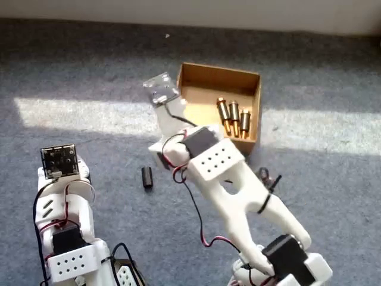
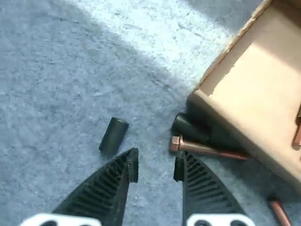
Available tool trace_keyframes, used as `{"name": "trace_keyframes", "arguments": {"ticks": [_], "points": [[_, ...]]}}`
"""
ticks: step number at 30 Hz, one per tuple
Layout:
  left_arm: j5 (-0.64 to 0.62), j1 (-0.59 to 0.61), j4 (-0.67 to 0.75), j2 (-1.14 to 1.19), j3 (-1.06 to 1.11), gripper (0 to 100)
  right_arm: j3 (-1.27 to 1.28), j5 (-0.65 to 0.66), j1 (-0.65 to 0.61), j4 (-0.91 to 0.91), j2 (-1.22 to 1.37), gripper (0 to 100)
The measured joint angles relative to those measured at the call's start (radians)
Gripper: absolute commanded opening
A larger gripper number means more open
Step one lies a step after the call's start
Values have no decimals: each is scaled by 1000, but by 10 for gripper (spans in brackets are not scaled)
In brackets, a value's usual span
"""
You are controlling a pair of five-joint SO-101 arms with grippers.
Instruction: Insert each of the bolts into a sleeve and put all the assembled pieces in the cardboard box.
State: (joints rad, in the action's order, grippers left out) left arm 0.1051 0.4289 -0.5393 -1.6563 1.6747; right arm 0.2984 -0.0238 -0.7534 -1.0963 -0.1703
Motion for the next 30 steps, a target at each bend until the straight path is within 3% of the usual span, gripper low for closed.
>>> {"name": "trace_keyframes", "arguments": {"ticks": [8, 30], "points": [[-21, 9, 5, 0, 0, 14, -66, -64, -147, 0, 322, 120], [-21, 9, 5, 0, 0, 14, -307, -71, -153, 0, 624, 107]]}}
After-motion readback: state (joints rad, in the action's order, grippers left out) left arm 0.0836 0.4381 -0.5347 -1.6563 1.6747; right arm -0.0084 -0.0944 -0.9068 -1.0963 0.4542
